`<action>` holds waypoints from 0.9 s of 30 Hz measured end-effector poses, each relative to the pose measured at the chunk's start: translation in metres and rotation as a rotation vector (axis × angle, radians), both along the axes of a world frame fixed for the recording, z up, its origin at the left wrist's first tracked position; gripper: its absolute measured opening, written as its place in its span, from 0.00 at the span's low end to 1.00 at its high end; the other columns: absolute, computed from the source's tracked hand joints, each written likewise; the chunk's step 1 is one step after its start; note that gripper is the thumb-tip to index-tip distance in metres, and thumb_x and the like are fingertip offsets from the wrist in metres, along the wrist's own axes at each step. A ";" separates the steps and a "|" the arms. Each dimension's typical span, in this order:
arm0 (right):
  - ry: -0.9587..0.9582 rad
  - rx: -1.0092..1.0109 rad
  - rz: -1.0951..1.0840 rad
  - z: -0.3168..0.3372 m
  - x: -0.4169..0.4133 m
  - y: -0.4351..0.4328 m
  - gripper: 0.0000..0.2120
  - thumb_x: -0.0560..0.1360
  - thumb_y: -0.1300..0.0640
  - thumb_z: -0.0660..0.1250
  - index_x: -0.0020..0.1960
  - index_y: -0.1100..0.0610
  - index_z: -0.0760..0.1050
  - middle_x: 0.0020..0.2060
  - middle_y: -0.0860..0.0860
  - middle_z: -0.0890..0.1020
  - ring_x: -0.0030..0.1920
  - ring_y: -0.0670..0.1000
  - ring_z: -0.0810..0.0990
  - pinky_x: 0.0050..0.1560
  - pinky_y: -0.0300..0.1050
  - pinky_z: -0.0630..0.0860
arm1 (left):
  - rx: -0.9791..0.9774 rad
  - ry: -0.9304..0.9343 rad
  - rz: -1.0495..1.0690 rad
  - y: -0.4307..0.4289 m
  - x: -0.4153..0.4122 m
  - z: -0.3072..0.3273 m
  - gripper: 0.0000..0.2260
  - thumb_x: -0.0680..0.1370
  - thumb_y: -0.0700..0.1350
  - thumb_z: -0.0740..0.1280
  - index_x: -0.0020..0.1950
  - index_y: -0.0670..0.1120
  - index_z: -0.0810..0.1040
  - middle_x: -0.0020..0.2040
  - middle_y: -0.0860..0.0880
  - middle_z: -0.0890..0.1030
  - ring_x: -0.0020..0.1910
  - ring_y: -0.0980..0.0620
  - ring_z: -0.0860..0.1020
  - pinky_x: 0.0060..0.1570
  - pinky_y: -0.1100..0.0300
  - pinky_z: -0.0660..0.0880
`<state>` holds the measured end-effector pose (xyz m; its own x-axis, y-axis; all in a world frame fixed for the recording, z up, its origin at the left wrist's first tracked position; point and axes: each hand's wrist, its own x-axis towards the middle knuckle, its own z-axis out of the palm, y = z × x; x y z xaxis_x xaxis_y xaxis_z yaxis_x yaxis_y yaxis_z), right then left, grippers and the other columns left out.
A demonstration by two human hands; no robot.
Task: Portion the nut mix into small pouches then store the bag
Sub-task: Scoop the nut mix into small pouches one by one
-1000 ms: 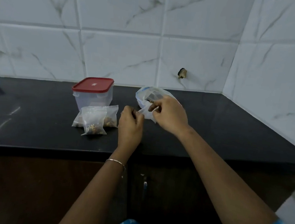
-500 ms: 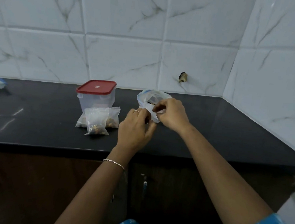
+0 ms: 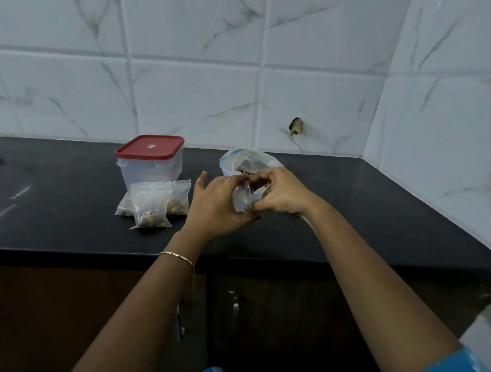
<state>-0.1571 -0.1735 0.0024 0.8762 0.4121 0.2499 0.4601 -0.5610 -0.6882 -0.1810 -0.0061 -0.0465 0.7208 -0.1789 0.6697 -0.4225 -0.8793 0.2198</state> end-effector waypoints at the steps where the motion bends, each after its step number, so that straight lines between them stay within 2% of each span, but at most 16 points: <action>1: 0.005 -0.004 0.006 0.000 0.000 -0.001 0.21 0.61 0.61 0.81 0.53 0.57 0.81 0.48 0.49 0.84 0.29 0.32 0.75 0.40 0.36 0.72 | 0.016 0.003 -0.005 0.001 0.001 0.001 0.35 0.67 0.64 0.73 0.68 0.50 0.71 0.63 0.52 0.79 0.66 0.52 0.73 0.74 0.42 0.51; 5: 0.026 0.038 0.012 0.000 0.000 -0.009 0.18 0.61 0.59 0.82 0.49 0.56 0.81 0.46 0.49 0.84 0.27 0.34 0.74 0.38 0.36 0.71 | 0.039 0.042 -0.044 0.001 0.008 0.005 0.35 0.66 0.65 0.73 0.68 0.51 0.72 0.63 0.53 0.79 0.65 0.52 0.74 0.74 0.42 0.52; 8: 0.030 0.040 -0.011 -0.001 0.000 -0.014 0.16 0.63 0.57 0.81 0.48 0.57 0.81 0.44 0.48 0.83 0.28 0.33 0.75 0.39 0.34 0.71 | 0.014 0.017 -0.076 -0.003 0.012 0.005 0.33 0.66 0.62 0.75 0.66 0.49 0.74 0.61 0.51 0.81 0.63 0.50 0.76 0.73 0.43 0.55; 11: 0.025 0.138 -0.056 -0.002 0.003 -0.020 0.11 0.65 0.57 0.79 0.43 0.56 0.80 0.40 0.47 0.83 0.33 0.37 0.78 0.41 0.37 0.73 | -0.156 0.019 -0.139 -0.006 0.017 0.003 0.29 0.66 0.59 0.77 0.63 0.47 0.77 0.56 0.51 0.82 0.56 0.50 0.79 0.66 0.47 0.68; 13: -0.055 0.177 -0.202 -0.006 0.008 -0.027 0.07 0.69 0.57 0.76 0.41 0.53 0.78 0.38 0.45 0.82 0.39 0.41 0.79 0.42 0.39 0.73 | -0.337 0.073 -0.194 -0.006 0.016 0.001 0.28 0.66 0.55 0.78 0.62 0.47 0.77 0.55 0.55 0.80 0.55 0.54 0.78 0.58 0.58 0.74; 15: -0.138 0.099 -0.401 -0.014 0.013 -0.038 0.05 0.71 0.57 0.72 0.42 0.51 0.77 0.38 0.43 0.81 0.42 0.44 0.80 0.42 0.41 0.74 | -0.449 0.130 -0.218 -0.007 0.015 -0.001 0.28 0.66 0.53 0.79 0.63 0.47 0.75 0.56 0.56 0.79 0.56 0.59 0.76 0.56 0.67 0.73; 18: -0.096 -0.068 -0.580 -0.034 0.020 -0.055 0.03 0.73 0.52 0.69 0.47 0.49 0.79 0.45 0.46 0.83 0.51 0.51 0.81 0.50 0.47 0.77 | -0.524 0.195 -0.229 -0.006 0.016 -0.008 0.29 0.67 0.52 0.78 0.64 0.48 0.73 0.57 0.58 0.78 0.60 0.57 0.76 0.59 0.64 0.72; 20: -0.030 -0.195 -0.617 -0.047 0.021 -0.061 0.10 0.75 0.45 0.68 0.51 0.48 0.81 0.52 0.49 0.83 0.57 0.55 0.78 0.58 0.52 0.75 | -0.543 0.239 -0.215 -0.004 0.017 -0.012 0.29 0.67 0.52 0.78 0.65 0.49 0.72 0.57 0.58 0.77 0.61 0.56 0.75 0.60 0.62 0.71; 22: 0.007 -0.297 -0.624 -0.057 0.021 -0.062 0.15 0.76 0.40 0.65 0.55 0.48 0.81 0.56 0.51 0.81 0.61 0.57 0.75 0.61 0.53 0.71 | -0.558 0.291 -0.200 -0.003 0.019 -0.016 0.32 0.67 0.53 0.78 0.67 0.50 0.70 0.62 0.53 0.77 0.64 0.54 0.73 0.62 0.61 0.71; 24: 0.004 -0.317 -0.638 -0.062 0.022 -0.060 0.17 0.76 0.40 0.64 0.57 0.48 0.81 0.57 0.52 0.80 0.63 0.58 0.73 0.61 0.54 0.68 | -0.566 0.320 -0.190 -0.002 0.019 -0.016 0.34 0.67 0.53 0.78 0.69 0.50 0.69 0.67 0.49 0.75 0.65 0.54 0.72 0.62 0.62 0.70; 27: -0.022 -0.306 -0.659 -0.066 0.026 -0.057 0.15 0.76 0.41 0.65 0.56 0.49 0.80 0.57 0.52 0.79 0.63 0.58 0.72 0.61 0.54 0.68 | -0.570 0.340 -0.173 -0.002 0.021 -0.014 0.34 0.68 0.49 0.78 0.71 0.49 0.68 0.68 0.48 0.74 0.61 0.59 0.70 0.58 0.67 0.68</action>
<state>-0.1315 -0.2309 -0.0638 0.9626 -0.1456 0.2283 -0.0282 -0.8925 -0.4502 -0.1604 -0.0080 -0.0608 0.9004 0.0035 0.4350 -0.3718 -0.5129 0.7738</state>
